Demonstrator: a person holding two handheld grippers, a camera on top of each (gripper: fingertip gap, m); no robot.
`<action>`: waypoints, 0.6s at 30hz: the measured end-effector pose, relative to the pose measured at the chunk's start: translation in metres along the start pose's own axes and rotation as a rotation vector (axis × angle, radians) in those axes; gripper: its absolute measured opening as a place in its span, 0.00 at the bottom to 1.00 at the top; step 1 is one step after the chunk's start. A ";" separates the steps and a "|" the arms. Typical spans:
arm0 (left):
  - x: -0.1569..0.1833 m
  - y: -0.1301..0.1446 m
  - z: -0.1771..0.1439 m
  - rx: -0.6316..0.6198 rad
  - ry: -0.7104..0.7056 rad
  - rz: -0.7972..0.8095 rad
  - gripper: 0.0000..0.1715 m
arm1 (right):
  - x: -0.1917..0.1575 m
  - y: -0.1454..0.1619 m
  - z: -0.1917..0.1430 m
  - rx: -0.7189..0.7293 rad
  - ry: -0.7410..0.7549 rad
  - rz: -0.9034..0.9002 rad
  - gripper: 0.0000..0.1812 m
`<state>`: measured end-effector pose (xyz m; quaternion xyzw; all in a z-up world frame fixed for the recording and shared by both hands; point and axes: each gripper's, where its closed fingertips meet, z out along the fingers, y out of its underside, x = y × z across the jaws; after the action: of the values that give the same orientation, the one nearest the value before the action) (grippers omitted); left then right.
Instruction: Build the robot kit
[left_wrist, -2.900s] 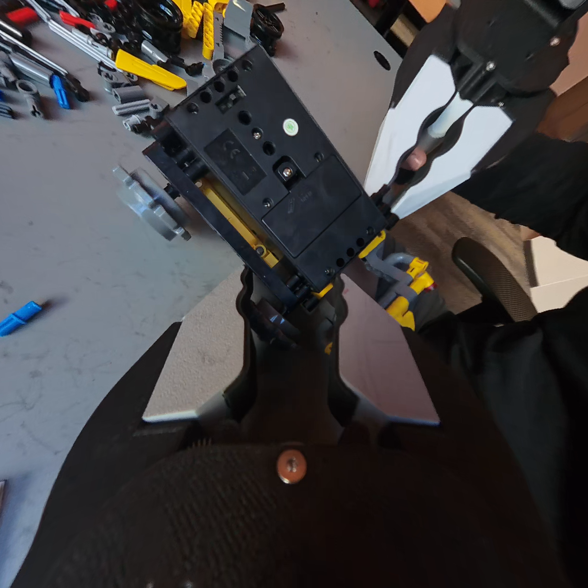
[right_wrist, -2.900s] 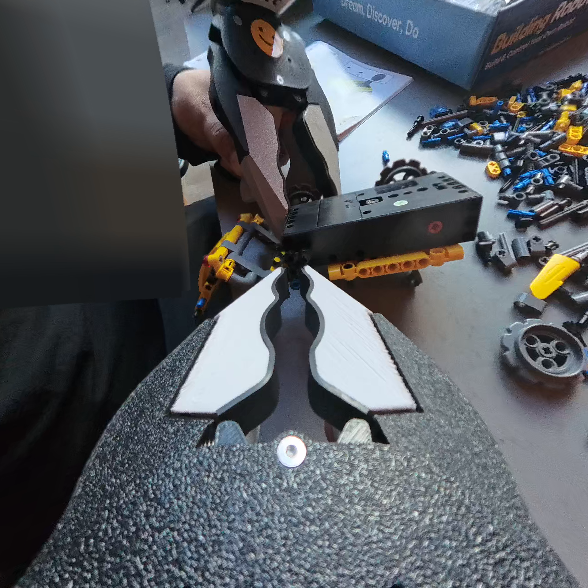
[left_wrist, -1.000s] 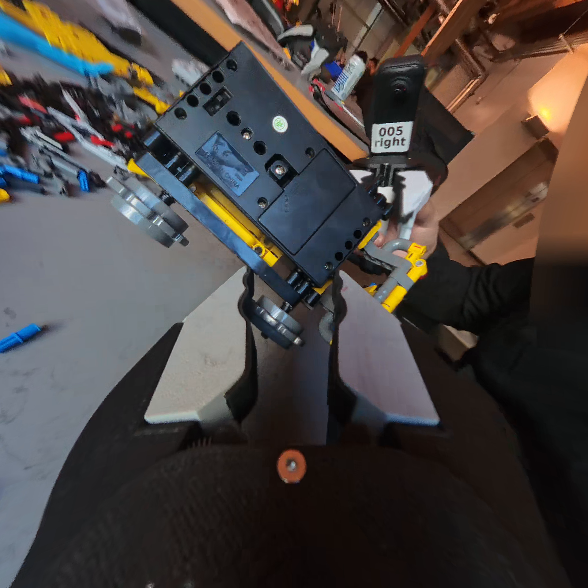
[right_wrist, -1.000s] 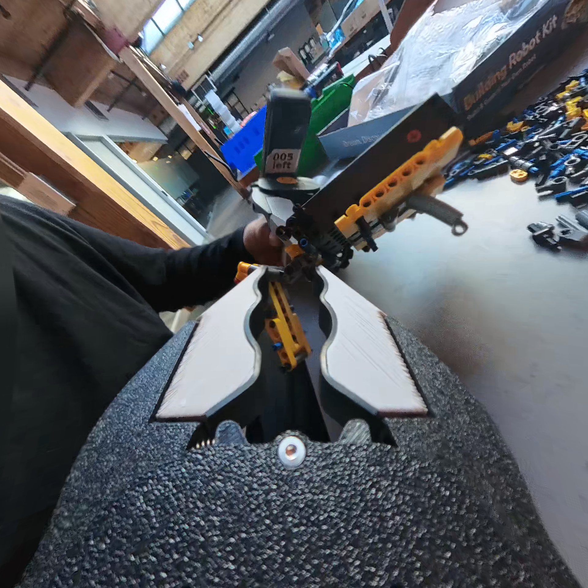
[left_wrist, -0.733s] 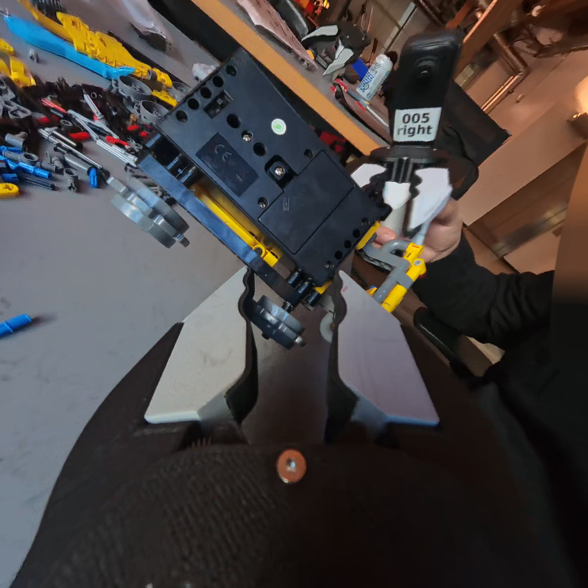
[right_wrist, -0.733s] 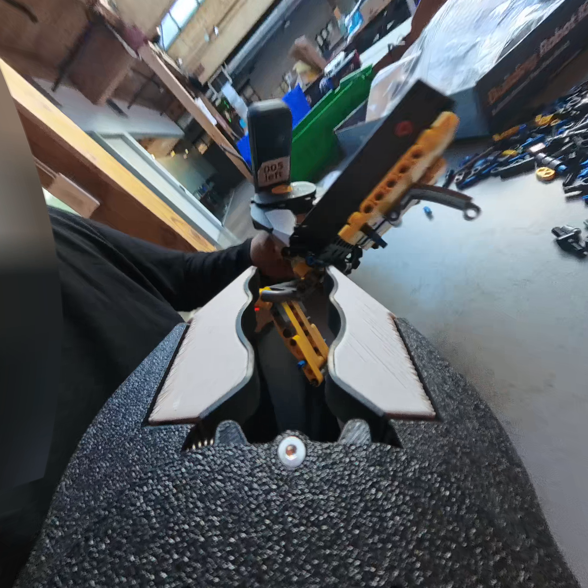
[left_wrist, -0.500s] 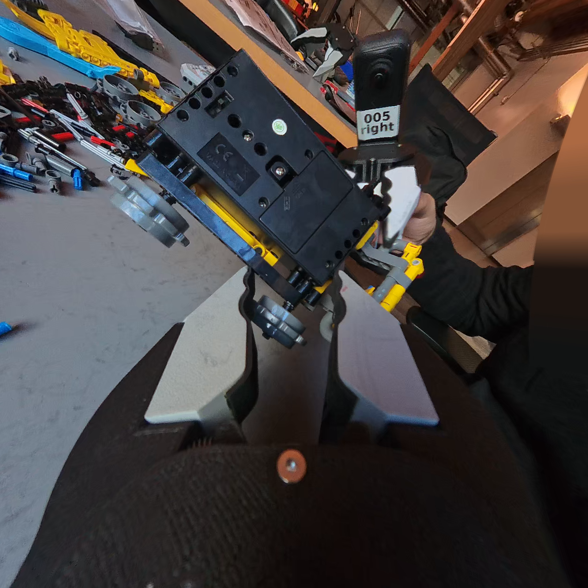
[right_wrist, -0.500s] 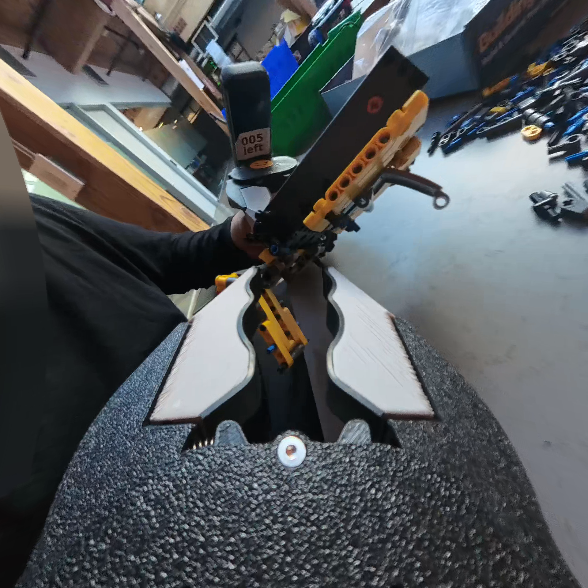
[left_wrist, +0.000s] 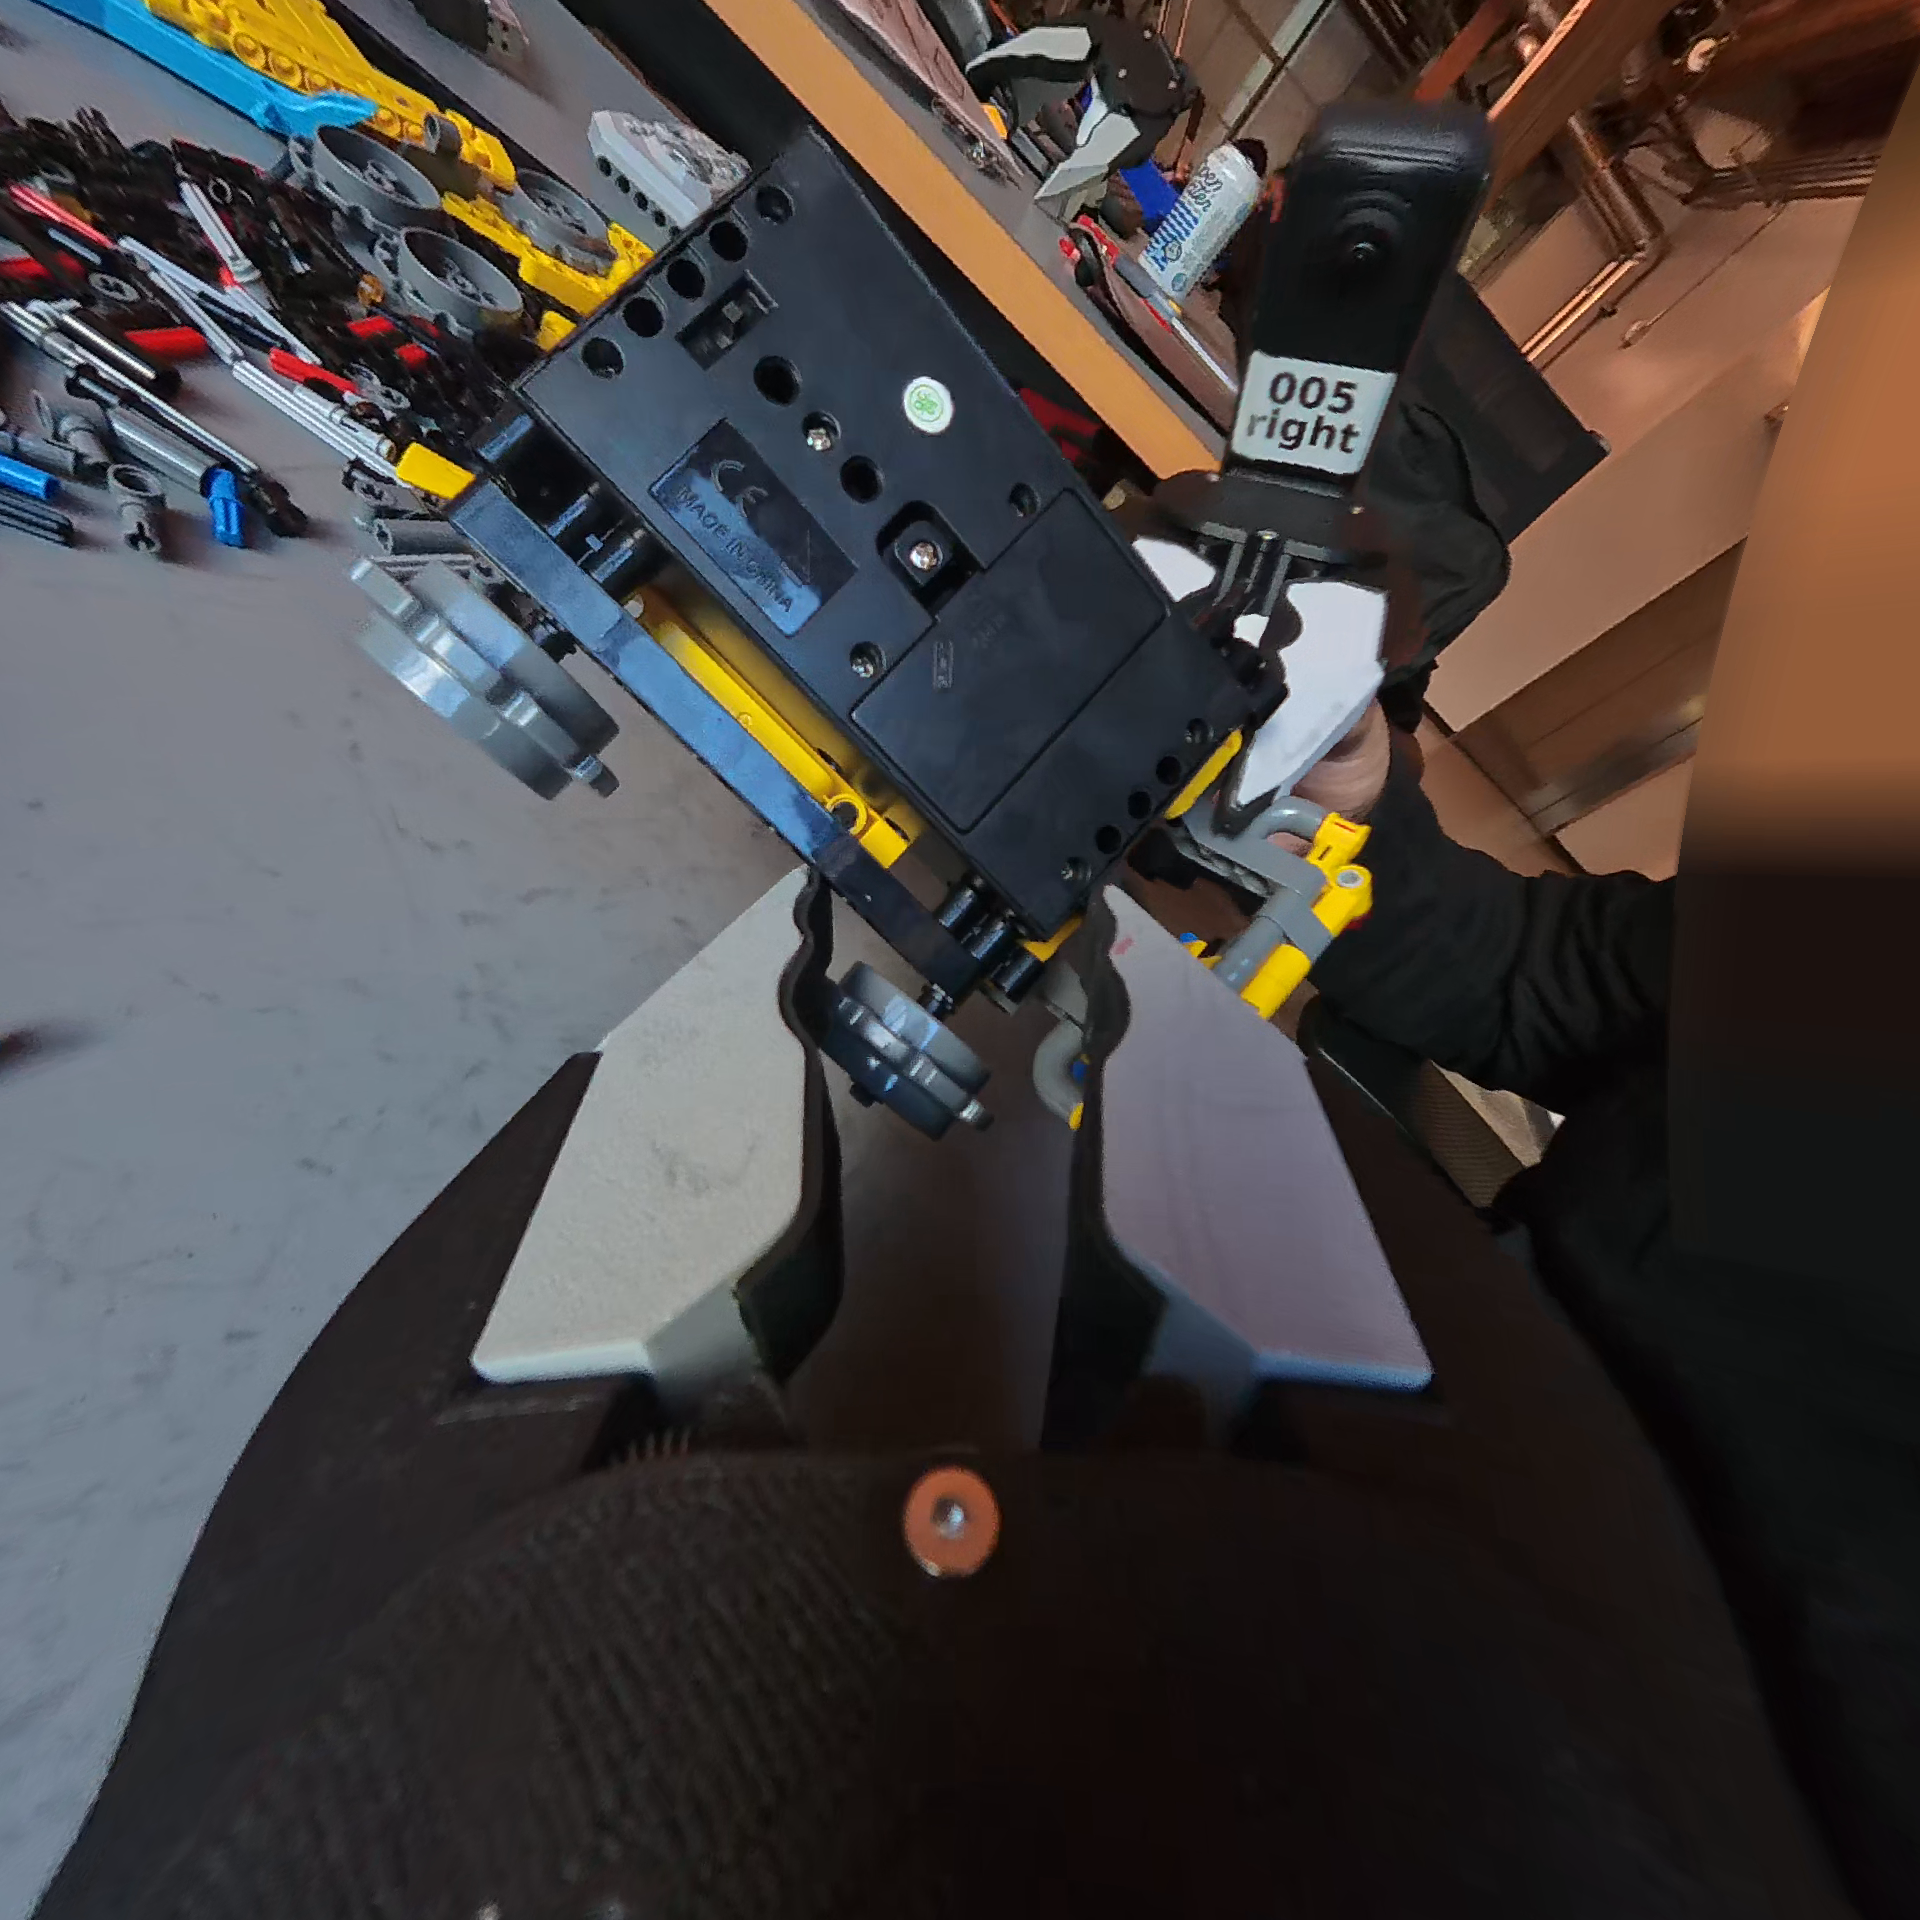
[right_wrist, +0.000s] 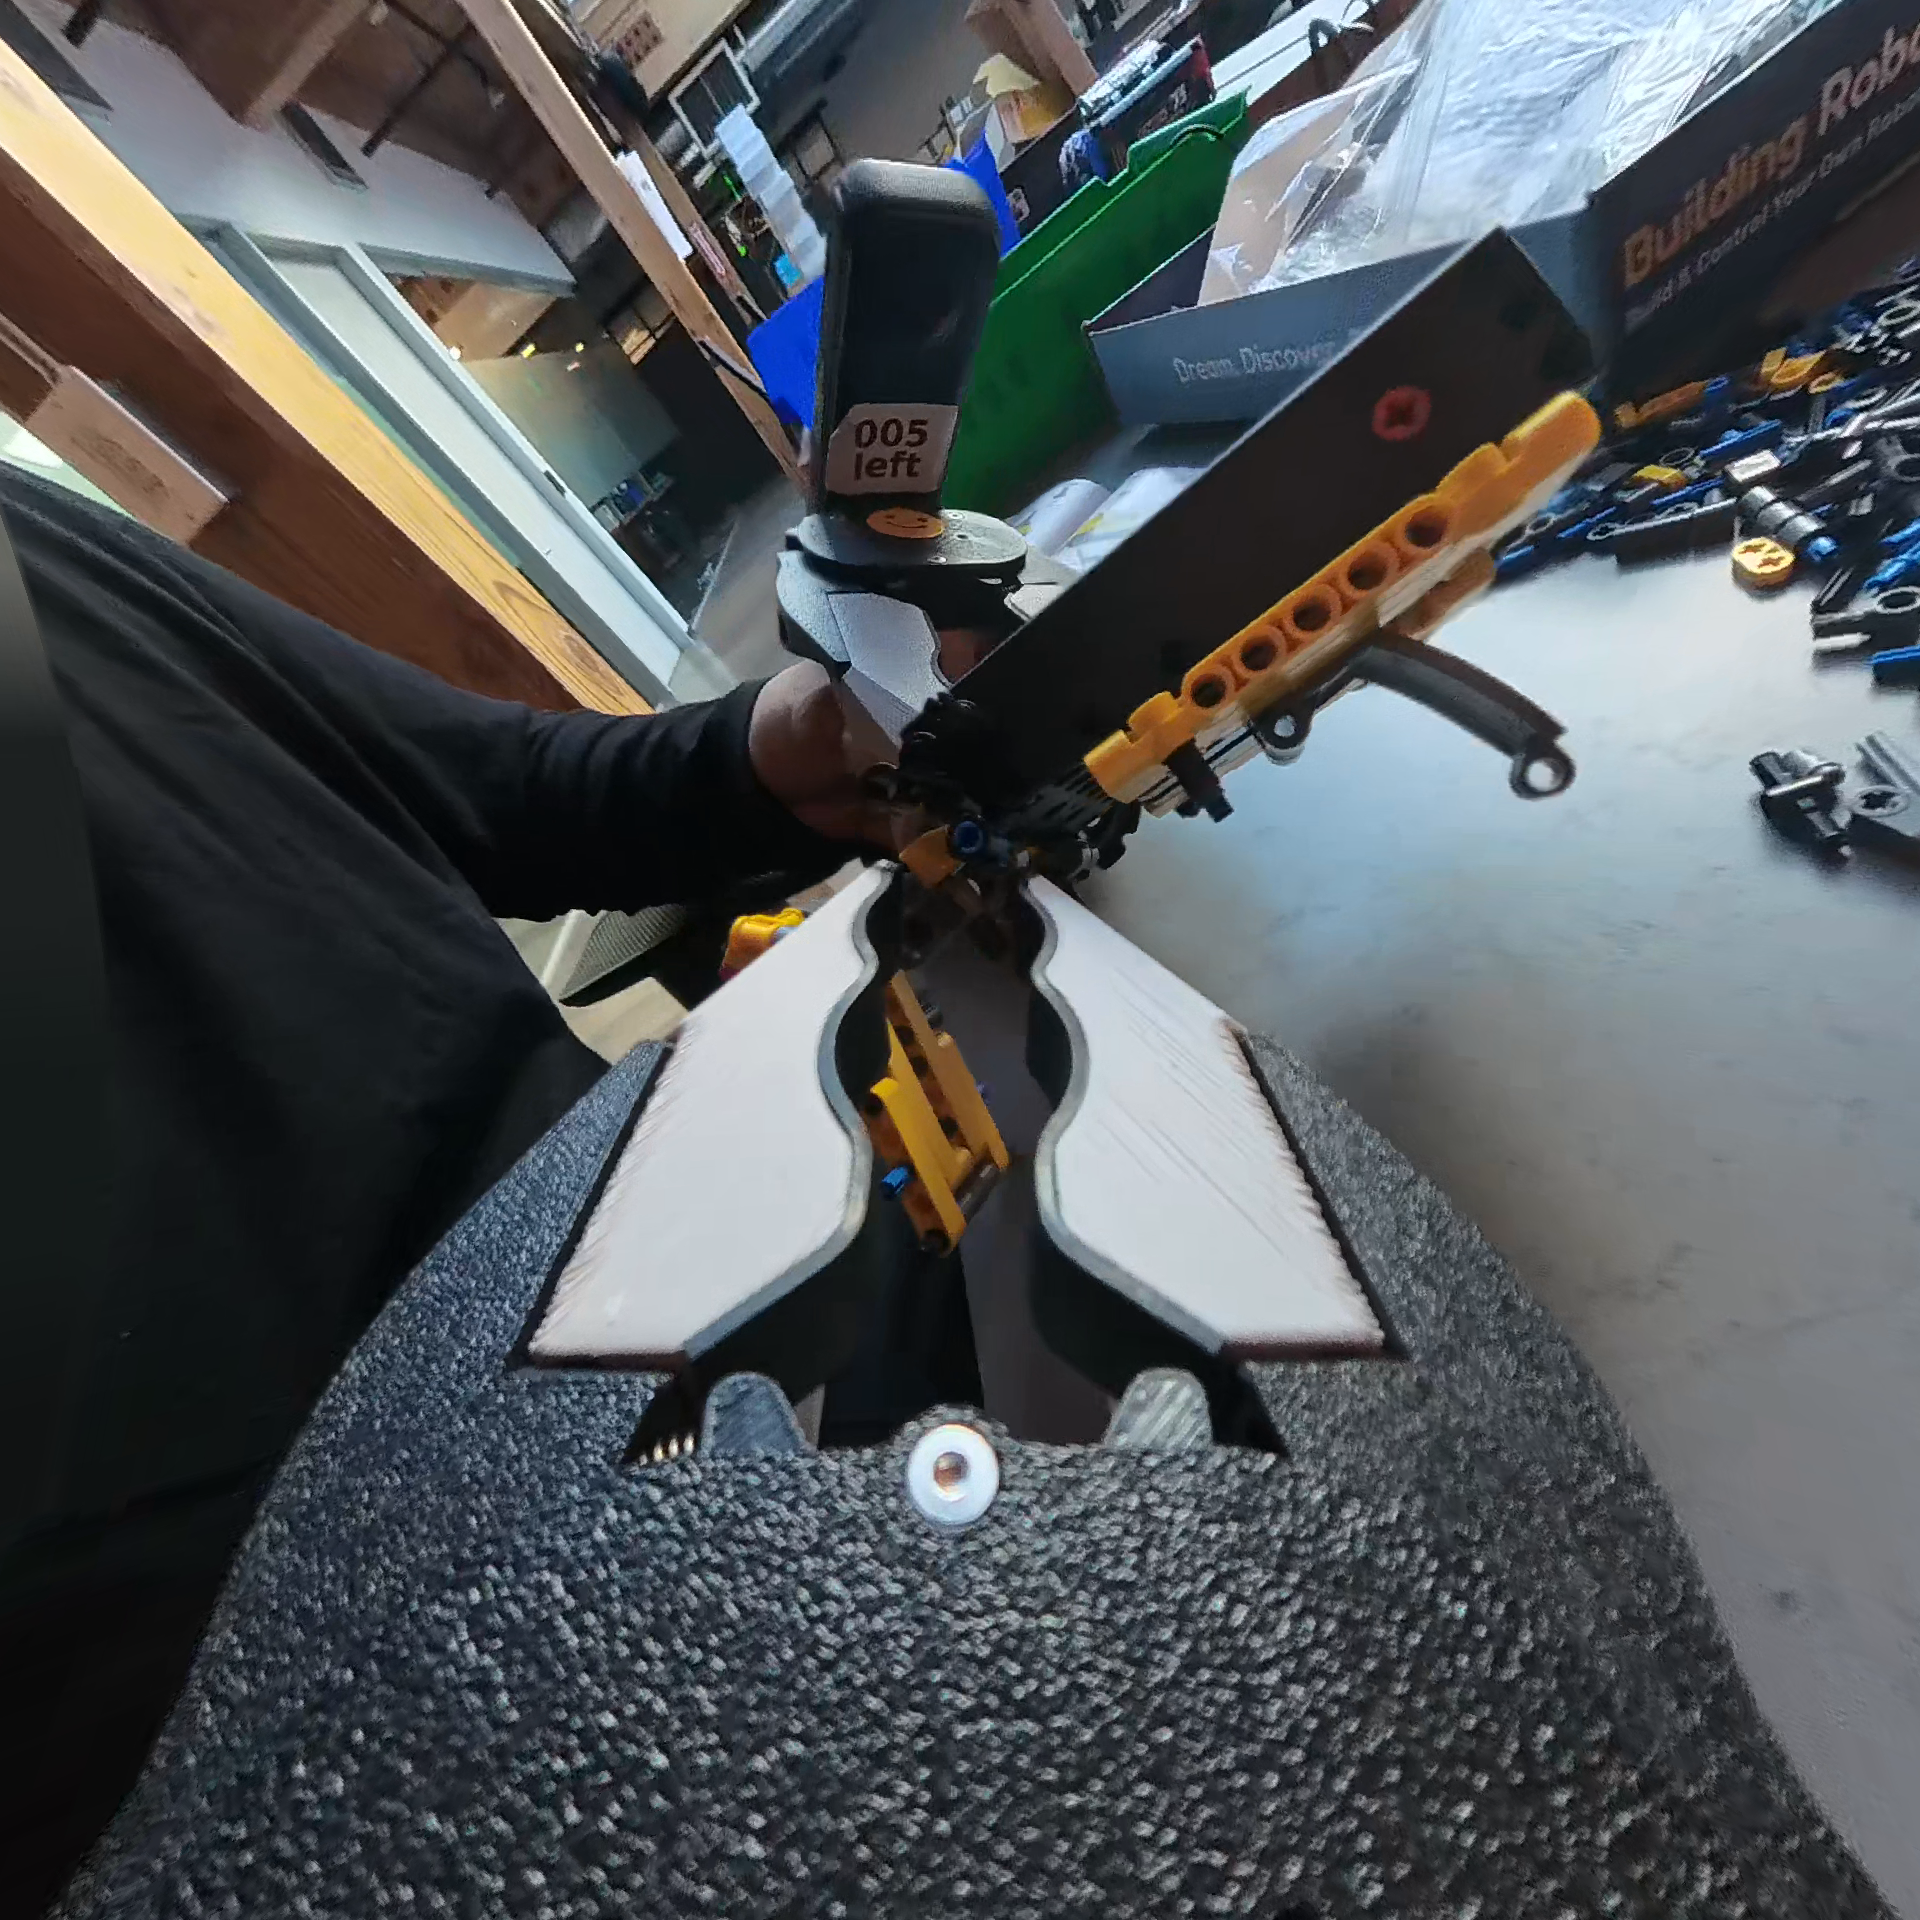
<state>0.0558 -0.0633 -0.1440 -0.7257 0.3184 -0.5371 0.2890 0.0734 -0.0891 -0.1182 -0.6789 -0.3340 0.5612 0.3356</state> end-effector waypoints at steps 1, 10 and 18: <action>0.000 0.000 0.000 -0.003 0.003 -0.004 0.27 | 0.000 0.000 0.000 -0.002 0.007 -0.014 0.12; 0.000 0.009 0.004 -0.071 0.055 -0.069 0.26 | 0.000 -0.004 0.000 0.046 0.004 -0.019 0.11; -0.010 0.027 0.015 -0.214 -0.039 -0.037 0.27 | 0.009 -0.002 -0.005 -0.021 0.077 -0.036 0.11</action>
<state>0.0644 -0.0714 -0.1742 -0.7686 0.3547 -0.4910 0.2059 0.0795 -0.0807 -0.1207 -0.6973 -0.3389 0.5250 0.3511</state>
